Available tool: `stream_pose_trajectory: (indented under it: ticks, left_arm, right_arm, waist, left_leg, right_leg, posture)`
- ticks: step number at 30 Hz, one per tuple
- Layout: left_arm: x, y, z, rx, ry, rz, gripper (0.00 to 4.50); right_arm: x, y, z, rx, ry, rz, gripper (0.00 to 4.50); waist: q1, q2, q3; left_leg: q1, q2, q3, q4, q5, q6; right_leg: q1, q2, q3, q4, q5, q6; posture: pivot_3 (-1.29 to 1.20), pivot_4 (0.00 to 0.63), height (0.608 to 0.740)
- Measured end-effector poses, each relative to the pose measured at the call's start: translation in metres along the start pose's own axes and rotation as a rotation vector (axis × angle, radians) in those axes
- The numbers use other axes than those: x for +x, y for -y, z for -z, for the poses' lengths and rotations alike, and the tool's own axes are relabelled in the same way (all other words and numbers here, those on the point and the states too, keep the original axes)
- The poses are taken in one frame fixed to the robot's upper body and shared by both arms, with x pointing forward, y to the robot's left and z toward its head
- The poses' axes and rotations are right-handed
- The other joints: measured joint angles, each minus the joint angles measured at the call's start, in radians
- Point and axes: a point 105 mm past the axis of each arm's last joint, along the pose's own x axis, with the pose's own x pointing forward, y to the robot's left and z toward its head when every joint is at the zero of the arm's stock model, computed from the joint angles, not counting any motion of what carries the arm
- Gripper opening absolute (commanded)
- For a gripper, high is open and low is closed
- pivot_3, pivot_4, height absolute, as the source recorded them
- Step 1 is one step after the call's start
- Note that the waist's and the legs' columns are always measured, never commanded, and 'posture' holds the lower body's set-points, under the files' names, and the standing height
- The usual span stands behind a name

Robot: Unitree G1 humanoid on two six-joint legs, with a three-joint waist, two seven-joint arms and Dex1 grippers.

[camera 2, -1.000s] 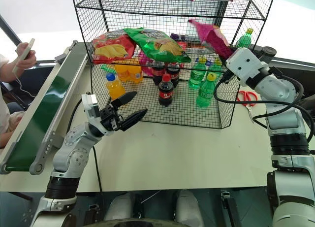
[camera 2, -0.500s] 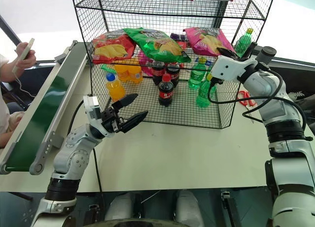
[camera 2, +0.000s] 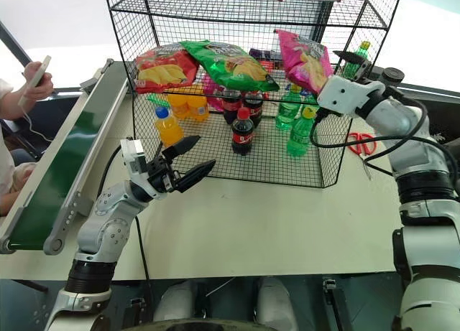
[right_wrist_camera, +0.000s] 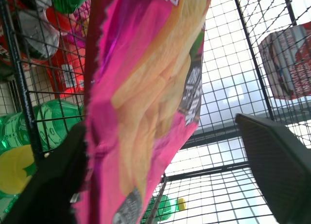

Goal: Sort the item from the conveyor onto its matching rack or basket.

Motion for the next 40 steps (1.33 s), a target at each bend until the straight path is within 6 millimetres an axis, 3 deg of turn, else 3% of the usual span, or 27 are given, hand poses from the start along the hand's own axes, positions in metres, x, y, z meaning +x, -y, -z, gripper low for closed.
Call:
stream_pose_trajectory:
  ticks: [5, 15, 23, 24, 26, 29, 33, 37, 40]
  left_arm:
    - [0.0, -0.002, 0.002, -0.006, -0.007, -0.002, 4.5]
    - [-0.001, -0.002, 0.005, 0.004, -0.026, -0.001, 4.5]
    - [-0.014, -0.007, 0.005, 0.035, -0.09, -0.037, 4.5]
    - [-0.02, -0.009, 0.006, 0.039, -0.116, -0.046, 4.5]
    - [-0.035, -0.015, 0.008, 0.051, -0.194, -0.068, 4.5]
    - [-0.061, -0.031, -0.005, 0.08, -0.285, -0.126, 4.5]
    - [-0.087, -0.045, -0.029, 0.121, -0.382, -0.208, 4.5]
    - [-0.106, -0.046, -0.018, 0.073, -0.446, -0.27, 4.5]
    - [-0.121, -0.057, -0.023, 0.075, -0.446, -0.336, 4.5]
  right_arm:
    - [-0.008, 0.004, -0.016, 0.119, 0.085, -0.06, 4.41]
    - [-0.022, -0.029, -0.046, 0.328, 0.218, -0.193, 4.41]
    - [-0.073, -0.001, -0.075, 0.806, 0.401, -0.111, 4.41]
    - [-0.078, -0.007, -0.078, 0.845, 0.4, -0.138, 4.41]
    - [-0.093, -0.037, -0.082, 0.942, 0.35, -0.264, 4.41]
    - [-0.115, -0.077, -0.085, 1.006, 0.259, -0.439, 4.41]
    - [-0.129, -0.081, -0.092, 0.967, 0.243, -0.479, 4.41]
    - [-0.143, -0.094, -0.081, 0.993, 0.188, -0.493, 4.41]
    - [-0.15, -0.103, -0.074, 0.998, 0.158, -0.517, 4.41]
  waist:
    - [0.0, 0.0, 0.0]
    - [0.003, 0.0, 0.0]
    - [0.007, -0.001, 0.0]
    - [0.006, -0.001, -0.001]
    - [0.005, -0.001, -0.001]
    - [0.003, 0.0, 0.0]
    - [0.004, 0.0, 0.0]
    - [0.015, -0.002, 0.0]
    - [0.022, -0.002, 0.0]
  left_leg:
    - [0.0, 0.0, 0.0, 0.0, 0.0, 0.0]
    - [0.0, 0.0, -0.001, 0.0, -0.001, 0.001]
    - [0.0, 0.001, -0.003, 0.0, -0.005, 0.009]
    - [0.0, 0.002, -0.003, 0.0, -0.005, 0.01]
    - [0.0, 0.002, -0.003, -0.001, -0.006, 0.01]
    - [0.0, 0.003, -0.003, 0.0, -0.006, 0.01]
    - [0.0, 0.002, -0.003, 0.0, -0.006, 0.01]
    - [-0.001, 0.002, -0.003, 0.0, -0.006, 0.011]
    - [-0.001, 0.002, -0.002, 0.0, -0.006, 0.011]
  right_leg:
    - [0.0, 0.0, 0.0, 0.0, 0.0, 0.0]
    - [0.0, 0.0, -0.001, 0.0, 0.0, 0.0]
    - [0.002, -0.001, -0.001, -0.001, 0.0, 0.0]
    - [0.002, 0.0, -0.002, -0.001, 0.0, 0.0]
    - [0.001, 0.0, -0.002, -0.001, 0.0, 0.0]
    - [0.0, -0.001, -0.001, 0.0, 0.0, -0.001]
    - [0.001, -0.001, -0.001, -0.001, 0.0, -0.001]
    - [0.001, -0.001, -0.001, -0.002, 0.0, -0.001]
    - [0.0, -0.001, -0.001, -0.002, 0.0, -0.001]
  posture:
    - [0.0, 0.15, 0.726]
    - [0.0, 0.15, 0.726]
    - [0.0, 0.15, 0.726]
    - [0.0, 0.15, 0.726]
    - [0.0, 0.15, 0.726]
    - [0.0, 0.15, 0.726]
    - [0.0, 0.15, 0.726]
    - [0.0, 0.15, 0.726]
    - [0.0, 0.15, 0.726]
